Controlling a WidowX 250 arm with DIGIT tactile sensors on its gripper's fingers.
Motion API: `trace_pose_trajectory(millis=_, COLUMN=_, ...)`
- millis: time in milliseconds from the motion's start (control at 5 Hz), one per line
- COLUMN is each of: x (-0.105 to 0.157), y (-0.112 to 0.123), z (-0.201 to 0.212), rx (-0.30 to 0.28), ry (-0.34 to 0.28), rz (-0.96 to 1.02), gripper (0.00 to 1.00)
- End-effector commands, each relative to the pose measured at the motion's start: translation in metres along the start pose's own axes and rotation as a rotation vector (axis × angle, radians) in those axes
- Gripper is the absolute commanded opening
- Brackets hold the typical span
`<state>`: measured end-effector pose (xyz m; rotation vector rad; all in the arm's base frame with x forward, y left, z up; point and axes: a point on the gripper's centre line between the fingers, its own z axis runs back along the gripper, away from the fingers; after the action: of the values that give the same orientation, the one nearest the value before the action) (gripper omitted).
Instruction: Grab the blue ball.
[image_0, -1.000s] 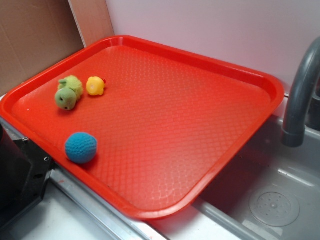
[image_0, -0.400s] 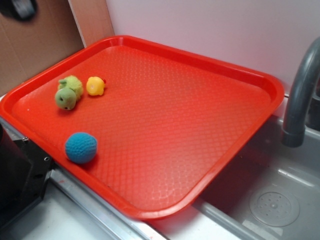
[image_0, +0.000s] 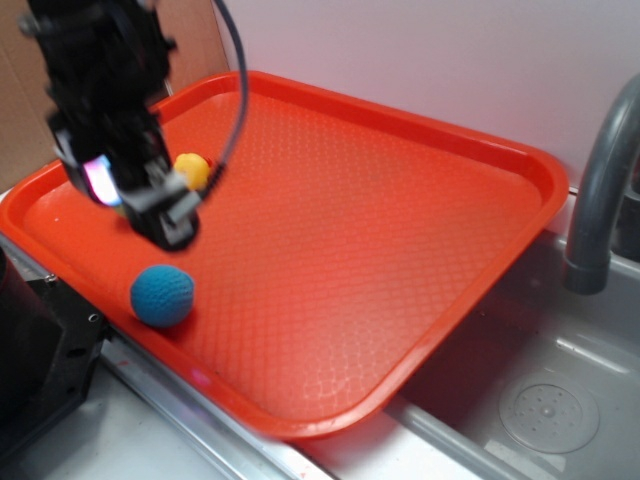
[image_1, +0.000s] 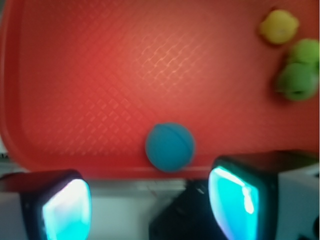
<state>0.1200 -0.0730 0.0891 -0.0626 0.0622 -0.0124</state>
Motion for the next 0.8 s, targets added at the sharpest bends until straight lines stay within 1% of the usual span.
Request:
trace_pose_trajectory(millis=0, x=0.015, y=0.007, z=-0.028, rx=0.008, ry=-0.009, rz=-0.006, gripper=1.0)
trace_pose_trajectory(millis=200, x=0.01, y=0.011, z=-0.046, rx=0.014, ry=0.049, rz=-0.003, gripper=1.0)
trace_pose_trajectory(millis=400, x=-0.002, y=0.027, z=-0.052, rx=0.041, ry=0.065, rz=-0.031, gripper=1.0)
trace_pose_trajectory(millis=600, x=-0.007, y=0.028, z=-0.065, rx=0.023, ry=0.073, rz=-0.052, gripper=1.0)
